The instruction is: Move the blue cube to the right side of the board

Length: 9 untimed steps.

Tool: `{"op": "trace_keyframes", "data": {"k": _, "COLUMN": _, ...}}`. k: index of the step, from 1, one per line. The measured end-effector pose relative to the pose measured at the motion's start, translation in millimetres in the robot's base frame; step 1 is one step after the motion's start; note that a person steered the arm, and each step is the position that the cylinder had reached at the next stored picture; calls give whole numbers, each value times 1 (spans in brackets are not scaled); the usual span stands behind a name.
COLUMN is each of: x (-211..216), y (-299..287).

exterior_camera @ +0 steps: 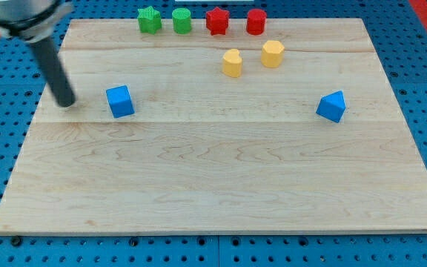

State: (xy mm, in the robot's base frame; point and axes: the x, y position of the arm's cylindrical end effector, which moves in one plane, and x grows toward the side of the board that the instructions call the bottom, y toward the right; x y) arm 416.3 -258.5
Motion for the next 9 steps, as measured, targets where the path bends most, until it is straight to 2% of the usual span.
{"op": "trace_keyframes", "data": {"k": 1, "x": 3, "y": 99}}
{"op": "trace_keyframes", "data": {"k": 2, "x": -15, "y": 170}}
{"op": "trace_keyframes", "data": {"k": 3, "x": -19, "y": 126}}
{"op": "trace_keyframes", "data": {"k": 4, "x": -43, "y": 156}}
{"op": "trace_keyframes", "data": {"k": 5, "x": -50, "y": 157}}
{"op": "trace_keyframes", "data": {"k": 6, "x": -50, "y": 282}}
{"op": "trace_keyframes", "data": {"k": 8, "x": -48, "y": 362}}
{"op": "trace_keyframes", "data": {"k": 9, "x": -48, "y": 369}}
